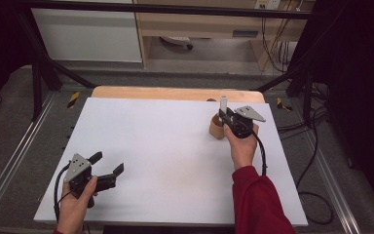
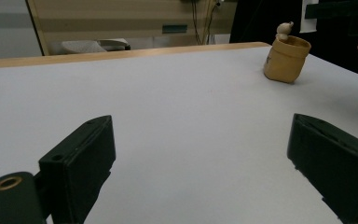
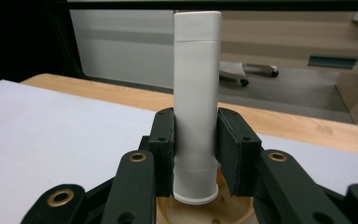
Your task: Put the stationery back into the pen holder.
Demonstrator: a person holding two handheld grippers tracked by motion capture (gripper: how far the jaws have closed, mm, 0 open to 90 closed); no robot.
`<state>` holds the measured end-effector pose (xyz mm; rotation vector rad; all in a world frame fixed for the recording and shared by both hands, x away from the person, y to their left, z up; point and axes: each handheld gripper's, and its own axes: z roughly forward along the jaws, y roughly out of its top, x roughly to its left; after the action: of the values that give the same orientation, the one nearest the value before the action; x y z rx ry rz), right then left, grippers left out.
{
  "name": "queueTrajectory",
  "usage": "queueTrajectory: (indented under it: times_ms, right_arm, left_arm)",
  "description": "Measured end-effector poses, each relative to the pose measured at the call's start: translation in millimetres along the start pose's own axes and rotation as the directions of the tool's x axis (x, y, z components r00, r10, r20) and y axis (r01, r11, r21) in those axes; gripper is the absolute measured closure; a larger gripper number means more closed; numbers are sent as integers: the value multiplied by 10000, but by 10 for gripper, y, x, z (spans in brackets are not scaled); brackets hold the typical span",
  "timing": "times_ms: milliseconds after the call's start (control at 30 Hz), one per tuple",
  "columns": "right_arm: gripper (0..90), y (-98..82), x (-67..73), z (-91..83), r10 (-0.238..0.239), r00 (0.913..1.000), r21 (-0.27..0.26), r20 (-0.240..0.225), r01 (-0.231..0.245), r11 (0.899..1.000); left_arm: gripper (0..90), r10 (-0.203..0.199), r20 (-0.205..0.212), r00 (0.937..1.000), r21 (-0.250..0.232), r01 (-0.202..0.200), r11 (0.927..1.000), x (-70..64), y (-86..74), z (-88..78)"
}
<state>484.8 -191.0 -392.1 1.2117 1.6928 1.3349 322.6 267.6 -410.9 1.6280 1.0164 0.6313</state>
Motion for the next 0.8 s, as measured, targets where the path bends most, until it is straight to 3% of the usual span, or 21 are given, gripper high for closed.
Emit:
queueTrajectory:
  times_ms: [467,700,800]
  right_arm:
    - [680,-162,-19,94,208,9998,513,-14,-207,9985]
    - [394,-126,3,-45,487,9988,190,-75,-485,9986]
    - [328,-114,10,-130,568,9982,195,-192,-564,9982]
  left_arm:
    - [79,53,83,10000,60,-54,10000,-23,-3,14]
    - [79,68,77,9999,50,-68,10000,-25,-4,16]
    - [79,83,72,9999,52,-83,10000,-32,-3,15]
